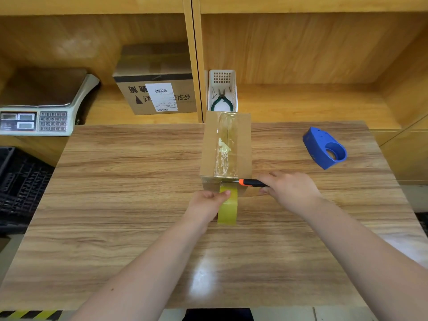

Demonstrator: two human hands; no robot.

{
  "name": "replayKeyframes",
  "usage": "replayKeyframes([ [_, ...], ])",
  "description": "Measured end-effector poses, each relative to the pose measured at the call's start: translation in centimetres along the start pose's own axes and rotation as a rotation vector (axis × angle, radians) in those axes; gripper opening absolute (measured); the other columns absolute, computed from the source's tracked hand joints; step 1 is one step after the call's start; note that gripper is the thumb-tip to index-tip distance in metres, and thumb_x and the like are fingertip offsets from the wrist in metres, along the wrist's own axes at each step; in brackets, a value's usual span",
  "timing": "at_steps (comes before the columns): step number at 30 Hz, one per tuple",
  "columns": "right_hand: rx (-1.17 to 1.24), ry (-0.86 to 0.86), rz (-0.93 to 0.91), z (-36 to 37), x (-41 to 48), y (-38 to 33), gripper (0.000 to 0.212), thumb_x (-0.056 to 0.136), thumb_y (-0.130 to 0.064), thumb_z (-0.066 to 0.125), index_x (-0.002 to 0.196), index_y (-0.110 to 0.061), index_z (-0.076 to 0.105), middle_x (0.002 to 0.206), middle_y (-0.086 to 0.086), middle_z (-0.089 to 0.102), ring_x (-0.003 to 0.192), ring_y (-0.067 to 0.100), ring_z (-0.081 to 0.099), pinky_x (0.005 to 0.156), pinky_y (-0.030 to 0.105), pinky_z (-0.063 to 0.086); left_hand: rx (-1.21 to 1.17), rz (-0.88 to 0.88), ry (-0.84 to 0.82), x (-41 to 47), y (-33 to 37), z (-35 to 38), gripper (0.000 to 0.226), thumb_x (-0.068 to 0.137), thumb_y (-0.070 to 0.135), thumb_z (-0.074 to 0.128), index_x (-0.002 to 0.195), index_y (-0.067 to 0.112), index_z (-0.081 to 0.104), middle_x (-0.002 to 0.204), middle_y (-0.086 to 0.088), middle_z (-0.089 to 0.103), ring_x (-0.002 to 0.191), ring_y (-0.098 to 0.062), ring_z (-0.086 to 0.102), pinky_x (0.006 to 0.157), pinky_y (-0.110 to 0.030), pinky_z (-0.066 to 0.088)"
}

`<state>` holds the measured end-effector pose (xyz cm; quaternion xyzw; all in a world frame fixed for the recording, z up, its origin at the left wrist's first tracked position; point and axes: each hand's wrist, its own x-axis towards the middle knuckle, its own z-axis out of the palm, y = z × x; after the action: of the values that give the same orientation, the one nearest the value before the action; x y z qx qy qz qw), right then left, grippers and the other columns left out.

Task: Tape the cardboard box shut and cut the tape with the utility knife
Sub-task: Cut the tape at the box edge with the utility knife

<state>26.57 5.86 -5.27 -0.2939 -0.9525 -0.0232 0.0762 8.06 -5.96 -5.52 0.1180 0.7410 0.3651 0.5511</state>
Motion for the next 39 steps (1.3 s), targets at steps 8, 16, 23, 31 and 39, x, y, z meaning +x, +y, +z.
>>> replayKeyframes([
  [8, -0.045, 0.008, 0.007, -0.3, 0.3, 0.0, 0.021, 0.072, -0.032, 0.077, 0.086, -0.020, 0.066, 0.058, 0.003, 0.062, 0.045, 0.028, 0.058, 0.036, 0.025, 0.034, 0.063, -0.045, -0.016, 0.7, 1.0, 0.1, 0.039, 0.075, 0.043, 0.077, 0.094, 0.011, 0.067, 0.122, -0.009, 0.067, 0.110, -0.031, 0.062, 0.104, -0.049, 0.042],
  [16, -0.004, 0.004, 0.007, -0.2, 0.5, 0.2, 0.020, 0.075, -0.030, 0.075, 0.088, -0.019, 0.064, 0.059, 0.004, 0.061, 0.046, 0.029, 0.057, 0.037, 0.027, 0.037, 0.048, -0.032, 0.016, 1.1, 1.2, 0.7, 0.032, 0.079, 0.038, 0.075, 0.089, 0.011, 0.063, 0.122, -0.014, 0.066, 0.108, -0.031, 0.061, 0.089, -0.037, 0.047],
  [23, -0.058, -0.020, -0.015, -0.5, -0.1, 0.8, 0.020, 0.072, -0.031, 0.077, 0.081, -0.017, 0.065, 0.054, 0.001, 0.058, 0.042, 0.027, 0.054, 0.036, 0.024, 0.031, 0.043, -0.017, 0.012, 1.2, 0.7, 0.6, 0.041, 0.081, 0.040, 0.073, 0.098, 0.003, 0.066, 0.123, -0.011, 0.065, 0.106, -0.028, 0.061, 0.088, -0.036, 0.043],
  [31, -0.014, 0.020, -0.006, 0.3, -0.3, -0.2, 0.021, 0.074, -0.029, 0.076, 0.082, -0.015, 0.063, 0.054, 0.005, 0.055, 0.043, 0.030, 0.052, 0.034, 0.030, 0.042, 0.007, 0.014, 0.018, 0.3, -0.5, 0.1, 0.031, 0.081, 0.037, 0.073, 0.083, 0.007, 0.065, 0.112, -0.009, 0.068, 0.107, -0.027, 0.062, 0.092, -0.035, 0.049],
  [39, -0.034, 0.004, -0.045, -0.6, -0.5, -0.3, 0.024, 0.066, -0.030, 0.082, 0.077, -0.017, 0.065, 0.051, 0.003, 0.054, 0.037, 0.028, 0.051, 0.032, 0.024, 0.036, -0.018, 0.003, -0.007, 0.2, -1.2, 0.2, 0.038, 0.079, 0.039, 0.075, 0.087, 0.003, 0.069, 0.102, -0.015, 0.073, 0.091, -0.027, 0.067, 0.092, -0.046, 0.054],
])
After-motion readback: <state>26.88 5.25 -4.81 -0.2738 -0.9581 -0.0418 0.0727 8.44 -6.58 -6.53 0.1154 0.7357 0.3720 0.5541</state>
